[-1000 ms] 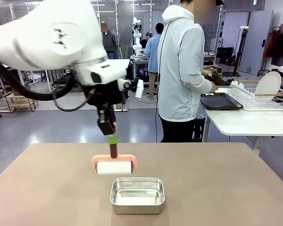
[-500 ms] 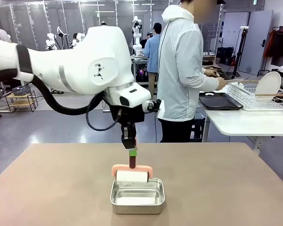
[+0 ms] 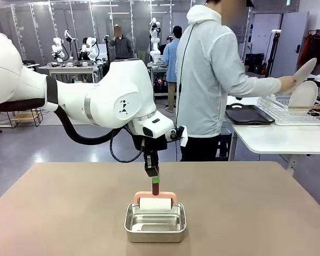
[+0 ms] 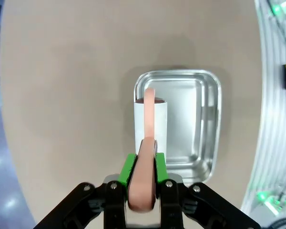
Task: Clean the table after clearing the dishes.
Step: Place the Lint Roller back on top of the Airtight Container.
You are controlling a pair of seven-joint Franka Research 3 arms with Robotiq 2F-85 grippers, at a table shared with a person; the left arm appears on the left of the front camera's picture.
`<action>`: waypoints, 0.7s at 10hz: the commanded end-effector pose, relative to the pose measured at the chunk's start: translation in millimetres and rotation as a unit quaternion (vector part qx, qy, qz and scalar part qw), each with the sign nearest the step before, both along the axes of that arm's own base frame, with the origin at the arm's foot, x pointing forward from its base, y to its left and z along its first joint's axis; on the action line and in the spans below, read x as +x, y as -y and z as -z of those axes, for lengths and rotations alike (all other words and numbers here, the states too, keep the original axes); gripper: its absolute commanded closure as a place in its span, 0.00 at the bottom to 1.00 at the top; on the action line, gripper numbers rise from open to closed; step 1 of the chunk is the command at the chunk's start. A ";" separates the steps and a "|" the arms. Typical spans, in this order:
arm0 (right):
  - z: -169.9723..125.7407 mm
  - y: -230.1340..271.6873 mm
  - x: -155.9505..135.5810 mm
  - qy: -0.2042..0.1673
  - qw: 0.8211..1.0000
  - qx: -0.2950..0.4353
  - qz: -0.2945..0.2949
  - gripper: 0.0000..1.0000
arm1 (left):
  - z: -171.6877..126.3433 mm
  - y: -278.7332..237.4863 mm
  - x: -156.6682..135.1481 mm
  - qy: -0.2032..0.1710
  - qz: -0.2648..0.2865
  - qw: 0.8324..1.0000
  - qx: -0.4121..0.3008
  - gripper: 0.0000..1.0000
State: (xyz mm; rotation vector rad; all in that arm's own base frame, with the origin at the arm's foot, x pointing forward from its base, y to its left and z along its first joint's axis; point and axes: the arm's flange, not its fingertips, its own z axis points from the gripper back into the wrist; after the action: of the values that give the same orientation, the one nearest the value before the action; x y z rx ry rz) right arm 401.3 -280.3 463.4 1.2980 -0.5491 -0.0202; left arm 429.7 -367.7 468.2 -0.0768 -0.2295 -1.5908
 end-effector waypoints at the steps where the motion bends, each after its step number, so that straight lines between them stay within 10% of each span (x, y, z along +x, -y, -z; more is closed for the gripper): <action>1: -1.1 -2.0 -3.6 0.008 1.000 0.001 -0.002 0.00 | 12.5 0.5 0.4 -0.007 0.005 1.000 -0.001 0.78; 7: -1.1 -2.0 -3.6 0.008 1.000 0.001 -0.002 0.00 | 60.4 -8.0 32.0 -0.043 -0.029 0.998 -0.021 0.78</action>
State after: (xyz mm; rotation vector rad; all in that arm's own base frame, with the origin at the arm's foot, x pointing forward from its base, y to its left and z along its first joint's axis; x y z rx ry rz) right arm 401.3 -280.3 463.3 1.2981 -0.5490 -0.0203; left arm 454.7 -362.1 423.9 -0.1543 -0.1700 -1.5225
